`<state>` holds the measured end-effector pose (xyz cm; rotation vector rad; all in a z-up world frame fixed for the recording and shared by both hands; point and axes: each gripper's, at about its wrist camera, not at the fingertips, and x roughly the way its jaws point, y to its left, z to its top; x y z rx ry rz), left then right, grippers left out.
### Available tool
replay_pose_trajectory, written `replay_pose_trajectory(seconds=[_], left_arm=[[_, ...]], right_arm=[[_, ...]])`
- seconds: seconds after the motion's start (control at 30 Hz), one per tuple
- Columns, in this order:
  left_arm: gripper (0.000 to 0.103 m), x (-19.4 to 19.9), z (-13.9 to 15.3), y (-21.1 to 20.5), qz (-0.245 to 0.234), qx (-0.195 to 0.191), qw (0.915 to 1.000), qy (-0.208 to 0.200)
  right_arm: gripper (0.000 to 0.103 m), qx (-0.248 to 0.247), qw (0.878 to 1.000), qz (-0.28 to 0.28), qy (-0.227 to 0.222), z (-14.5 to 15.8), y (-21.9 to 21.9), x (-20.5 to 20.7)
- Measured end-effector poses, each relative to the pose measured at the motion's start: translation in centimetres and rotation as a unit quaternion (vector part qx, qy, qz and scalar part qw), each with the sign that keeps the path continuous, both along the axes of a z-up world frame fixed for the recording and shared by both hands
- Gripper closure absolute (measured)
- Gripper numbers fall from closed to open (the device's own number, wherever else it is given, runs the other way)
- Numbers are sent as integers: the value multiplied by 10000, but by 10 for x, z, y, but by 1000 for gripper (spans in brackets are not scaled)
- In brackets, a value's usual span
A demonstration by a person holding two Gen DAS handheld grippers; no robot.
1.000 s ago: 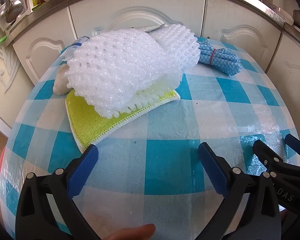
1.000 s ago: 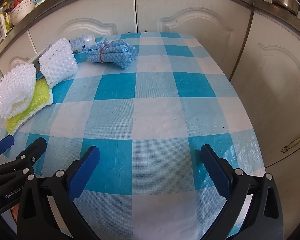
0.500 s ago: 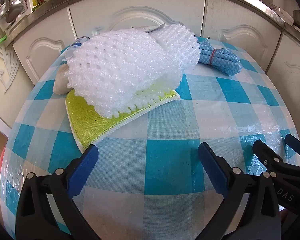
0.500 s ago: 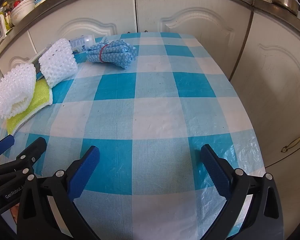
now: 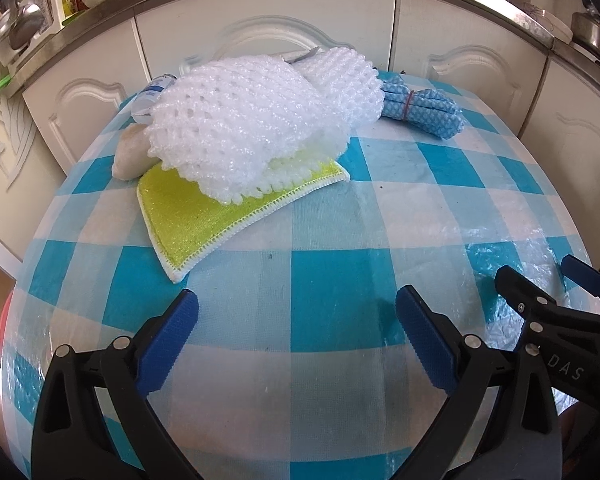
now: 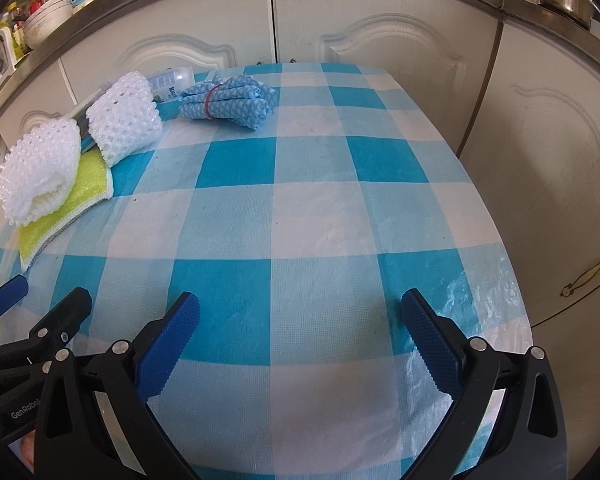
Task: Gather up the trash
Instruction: 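Move both tools toward the pile of items on the checked table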
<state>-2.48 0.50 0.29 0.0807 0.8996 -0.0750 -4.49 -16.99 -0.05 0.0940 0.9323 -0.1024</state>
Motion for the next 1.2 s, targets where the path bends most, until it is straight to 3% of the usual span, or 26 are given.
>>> replay_pose_trajectory(seconds=[0.3,0.4,0.63,0.8,1.2], left_arm=[[4,-46,30,14,-90,-183,9975,-673],[4,-57,44,22,-12,-269,9959,-858],[4,-80,77,49,293,-245,9895,-1396],[4,-95,97,70,558,-139,9827,-1763],[4,-122,122,104,924,-50,9725,-2137]], right_arm=[[4,441,9987,197,-139,9,4,-37],[4,252,9990,214,-286,24,9,-46],[4,-122,9933,382,-1087,76,25,-71],[4,99,9831,576,-1734,111,32,-91],[4,-70,9676,698,-2424,153,55,-125]])
